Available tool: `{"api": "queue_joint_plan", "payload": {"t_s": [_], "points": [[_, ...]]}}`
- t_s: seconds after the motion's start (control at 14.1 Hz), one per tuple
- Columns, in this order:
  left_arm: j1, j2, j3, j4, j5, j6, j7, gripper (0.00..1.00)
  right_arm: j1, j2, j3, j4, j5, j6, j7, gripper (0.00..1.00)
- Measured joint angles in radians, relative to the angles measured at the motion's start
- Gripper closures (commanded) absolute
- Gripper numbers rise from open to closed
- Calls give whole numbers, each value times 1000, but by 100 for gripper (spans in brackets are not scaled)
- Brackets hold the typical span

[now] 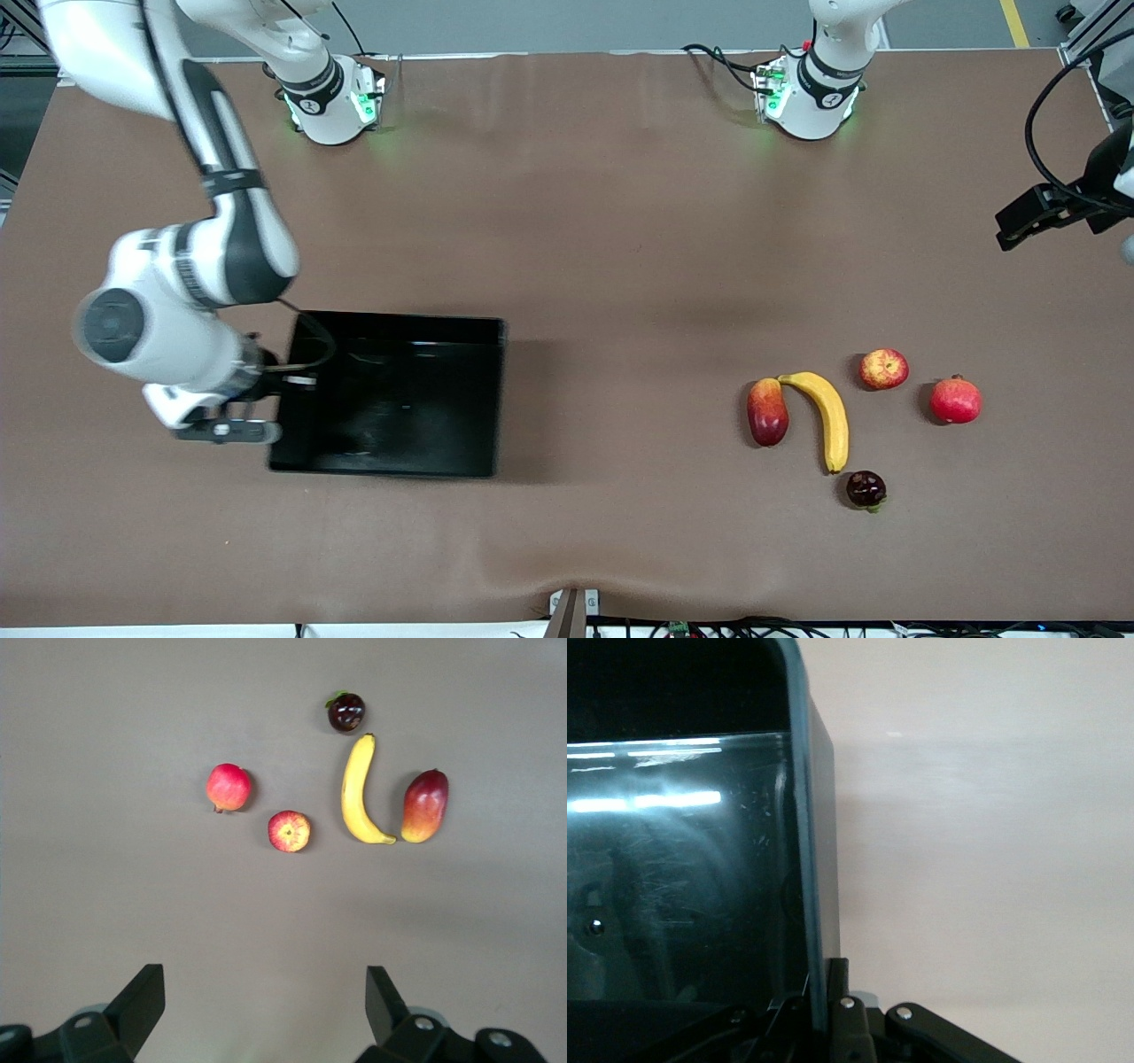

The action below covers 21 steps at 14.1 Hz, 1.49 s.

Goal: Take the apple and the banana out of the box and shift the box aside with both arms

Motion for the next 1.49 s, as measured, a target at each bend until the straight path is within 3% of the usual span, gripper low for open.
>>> {"api": "queue_joint_plan", "payload": {"t_s": [0.14,0.43,0.57,0.78,1.07,1.14,1.21,1.28,1.49], "points": [[-26,-15,25,-2,-6,-5,23,0,-98,-17,-1,-30,0,0,-121,100],[-304,-70,334,-34,-70,-34,55,0,-282,-19,-2,-58,0,12,-361,100],[-364,-104,422,-73,-97,-35,93,0,-348,-6,-1,-72,1,45,-432,100],[-424,-154,487,-138,-103,-35,109,0,-412,58,0,-84,1,167,-444,100],[-440,-178,491,-159,-103,-33,109,0,-460,148,0,-86,56,227,-444,100],[-440,-178,491,-157,-103,-32,109,0,-466,164,0,-86,72,228,-444,88],[-440,-178,493,-157,-103,-31,109,0,-470,175,0,-86,83,229,-444,16],[-440,-178,494,-157,-103,-30,109,0,-471,180,0,-86,90,230,-444,0],[-439,-177,498,-157,-103,-16,109,0,-471,176,7,-68,95,230,-448,0]]}}
